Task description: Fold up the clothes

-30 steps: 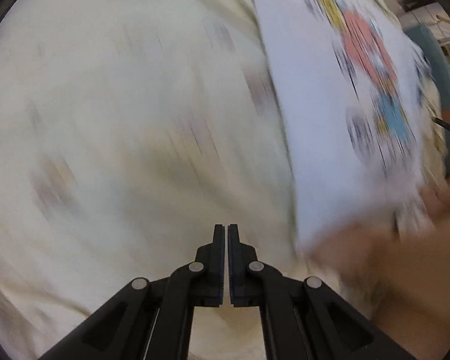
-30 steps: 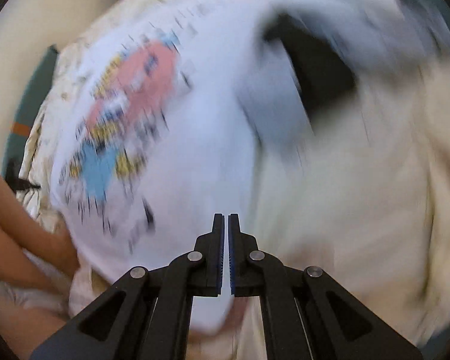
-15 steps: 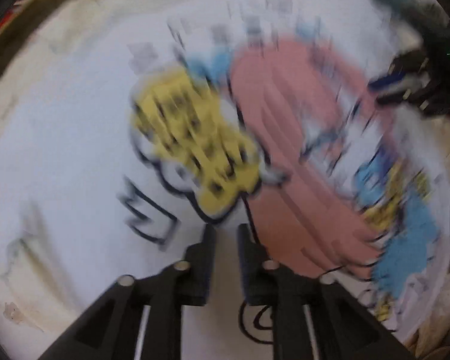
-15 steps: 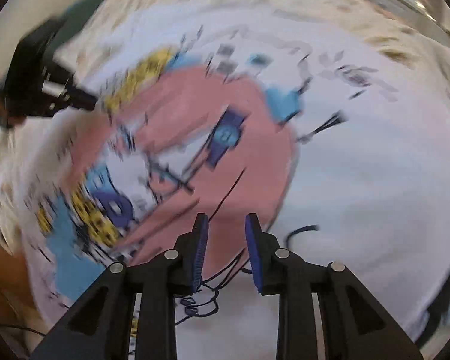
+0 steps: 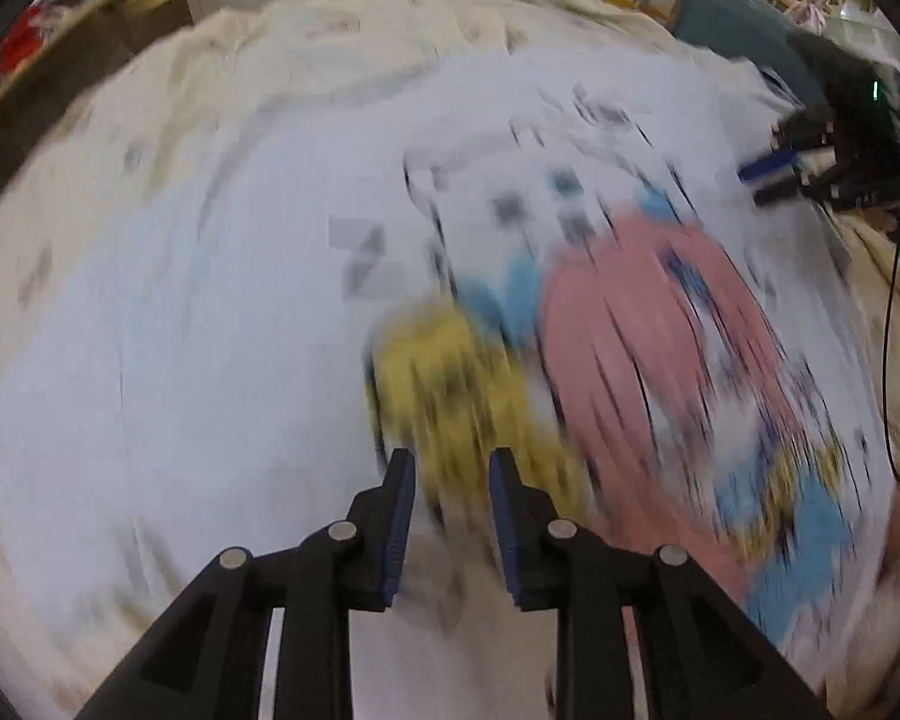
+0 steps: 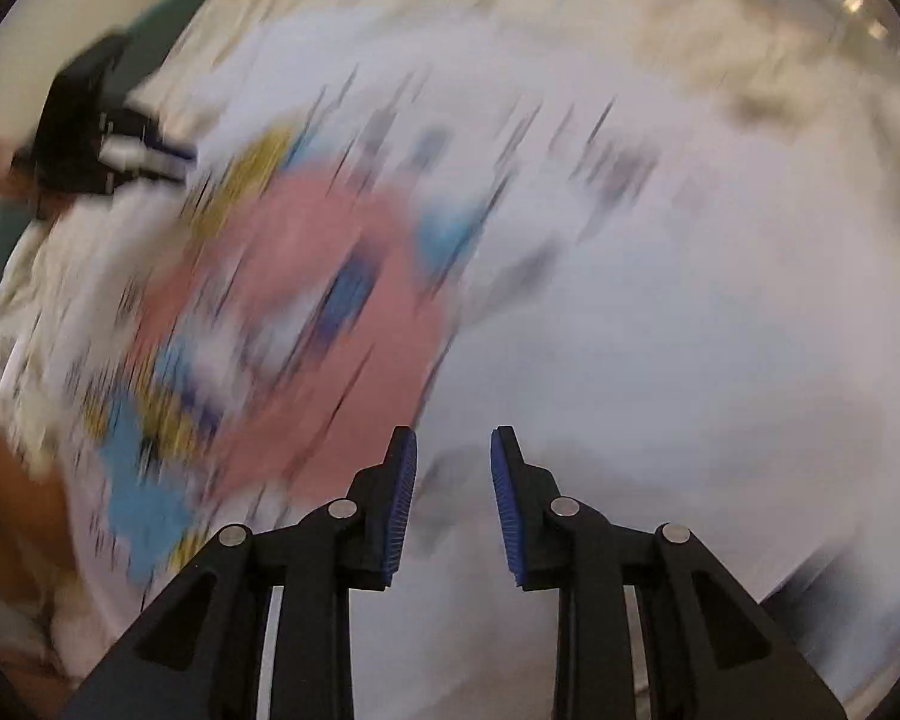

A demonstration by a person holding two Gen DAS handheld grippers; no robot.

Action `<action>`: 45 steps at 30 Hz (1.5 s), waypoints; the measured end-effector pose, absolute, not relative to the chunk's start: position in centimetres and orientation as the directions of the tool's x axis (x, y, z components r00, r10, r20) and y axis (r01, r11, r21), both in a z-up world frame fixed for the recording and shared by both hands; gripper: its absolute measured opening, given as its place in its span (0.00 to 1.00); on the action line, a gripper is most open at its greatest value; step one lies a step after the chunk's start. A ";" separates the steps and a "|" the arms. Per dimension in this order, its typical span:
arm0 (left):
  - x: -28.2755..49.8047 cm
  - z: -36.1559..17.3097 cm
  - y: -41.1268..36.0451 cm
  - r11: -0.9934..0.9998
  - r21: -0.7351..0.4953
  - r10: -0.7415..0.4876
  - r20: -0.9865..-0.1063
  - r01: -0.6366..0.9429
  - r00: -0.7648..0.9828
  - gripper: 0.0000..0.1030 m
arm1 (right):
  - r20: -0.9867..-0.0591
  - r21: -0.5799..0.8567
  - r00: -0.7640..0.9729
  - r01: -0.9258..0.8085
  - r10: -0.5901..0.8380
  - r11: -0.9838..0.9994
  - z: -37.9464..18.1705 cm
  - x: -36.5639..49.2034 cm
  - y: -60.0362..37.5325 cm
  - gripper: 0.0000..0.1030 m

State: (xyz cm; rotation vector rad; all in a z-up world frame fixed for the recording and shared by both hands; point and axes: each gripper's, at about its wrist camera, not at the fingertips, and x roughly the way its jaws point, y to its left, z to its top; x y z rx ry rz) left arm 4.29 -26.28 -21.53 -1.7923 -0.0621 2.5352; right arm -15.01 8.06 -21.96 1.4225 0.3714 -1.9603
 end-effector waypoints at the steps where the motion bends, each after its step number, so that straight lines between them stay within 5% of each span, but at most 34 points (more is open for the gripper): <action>1: 2.5 -21.7 -26.3 -0.999 -0.040 0.041 -0.940 -0.010 -0.339 0.25 | -0.909 0.140 -0.213 0.652 -0.357 -0.745 -21.2 -17.4 7.6 0.28; 7: -4.3 -26.1 -24.9 -0.995 -0.087 0.075 -0.968 0.040 -0.239 0.25 | -0.884 0.141 -0.295 0.572 -0.363 -0.808 -20.2 -30.4 3.7 0.28; 14: -3.4 -28.0 -24.5 -0.998 -0.047 0.036 -0.978 0.051 -0.208 0.25 | -0.924 0.128 -0.216 0.602 -0.315 -0.788 -24.2 -38.4 -1.8 0.31; 19: -3.6 -28.3 -24.9 -0.998 -0.047 0.038 -0.983 0.048 -0.178 0.25 | -0.956 0.103 -0.133 0.685 -0.263 -0.721 -26.8 -38.9 -2.5 0.38; 24: -4.2 -28.4 -24.0 -0.999 -0.035 0.027 -0.982 0.038 -0.187 0.25 | -0.930 0.107 -0.126 0.807 -0.346 -0.581 -25.2 -35.7 -2.4 0.26; 33: -3.4 -28.1 -24.4 -0.998 -0.051 0.041 -0.976 0.040 -0.213 0.25 | -0.920 0.204 0.013 0.870 -0.392 -0.449 -24.5 -32.0 -2.2 0.29; 45: -2.7 -27.7 -24.2 -0.999 -0.036 0.029 -0.976 0.029 -0.215 0.25 | -0.907 0.176 -0.133 0.741 -0.399 -0.648 -23.6 -40.3 -3.6 0.30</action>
